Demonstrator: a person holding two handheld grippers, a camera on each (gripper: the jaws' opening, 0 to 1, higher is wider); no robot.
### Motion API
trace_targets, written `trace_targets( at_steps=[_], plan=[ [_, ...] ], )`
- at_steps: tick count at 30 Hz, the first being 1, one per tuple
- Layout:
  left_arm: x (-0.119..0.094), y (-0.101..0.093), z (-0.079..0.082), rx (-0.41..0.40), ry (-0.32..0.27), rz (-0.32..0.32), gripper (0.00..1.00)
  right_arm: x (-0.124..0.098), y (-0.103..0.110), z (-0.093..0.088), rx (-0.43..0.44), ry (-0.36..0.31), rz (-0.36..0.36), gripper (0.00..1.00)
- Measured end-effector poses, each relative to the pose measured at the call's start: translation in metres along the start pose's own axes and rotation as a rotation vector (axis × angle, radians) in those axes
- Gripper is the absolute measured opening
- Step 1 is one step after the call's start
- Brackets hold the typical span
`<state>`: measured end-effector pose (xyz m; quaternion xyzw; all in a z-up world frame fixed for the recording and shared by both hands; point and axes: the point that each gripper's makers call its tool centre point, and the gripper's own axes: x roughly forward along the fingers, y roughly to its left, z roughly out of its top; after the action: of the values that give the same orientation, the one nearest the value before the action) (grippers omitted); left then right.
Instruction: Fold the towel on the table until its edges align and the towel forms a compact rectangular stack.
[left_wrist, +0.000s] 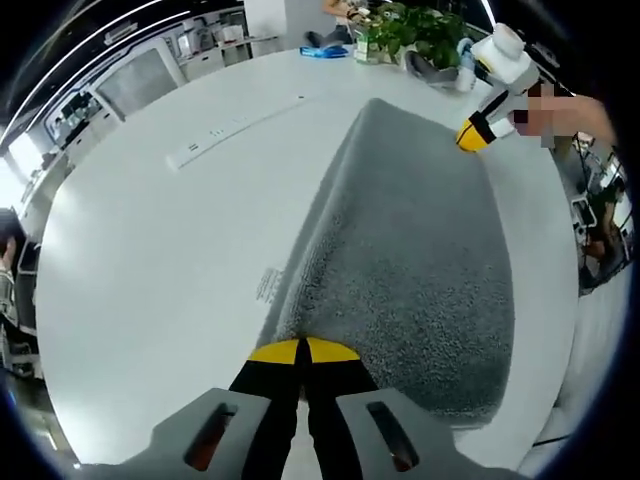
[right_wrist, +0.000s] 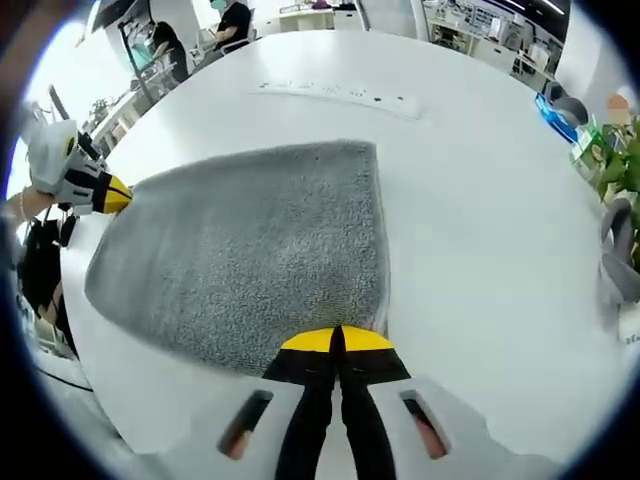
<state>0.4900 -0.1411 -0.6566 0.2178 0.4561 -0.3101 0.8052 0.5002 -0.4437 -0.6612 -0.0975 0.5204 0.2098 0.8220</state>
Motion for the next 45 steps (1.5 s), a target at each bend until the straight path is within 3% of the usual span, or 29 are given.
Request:
trace_targets(
  at_steps=[12, 19, 31, 40, 45],
  plan=[
    [-0.011, -0.018, -0.016, -0.085, 0.002, 0.002, 0.01, 0.007, -0.006, 0.018, 0.003, -0.018, 0.013, 0.0],
    [-0.016, -0.032, -0.023, -0.085, 0.011, 0.003, 0.01, 0.013, -0.008, 0.03, 0.027, -0.028, 0.04, 0.0],
    [-0.025, -0.063, -0.035, -0.095, 0.013, 0.004, 0.01, 0.026, -0.007, 0.057, -0.091, -0.006, 0.016, 0.0],
    [-0.028, -0.083, -0.038, -0.134, -0.017, -0.018, 0.01, 0.035, -0.01, 0.076, -0.107, -0.006, 0.014, 0.0],
    [-0.029, -0.093, -0.038, -0.112, -0.022, -0.016, 0.01, 0.039, -0.009, 0.084, -0.113, -0.012, 0.015, 0.0]
  ],
)
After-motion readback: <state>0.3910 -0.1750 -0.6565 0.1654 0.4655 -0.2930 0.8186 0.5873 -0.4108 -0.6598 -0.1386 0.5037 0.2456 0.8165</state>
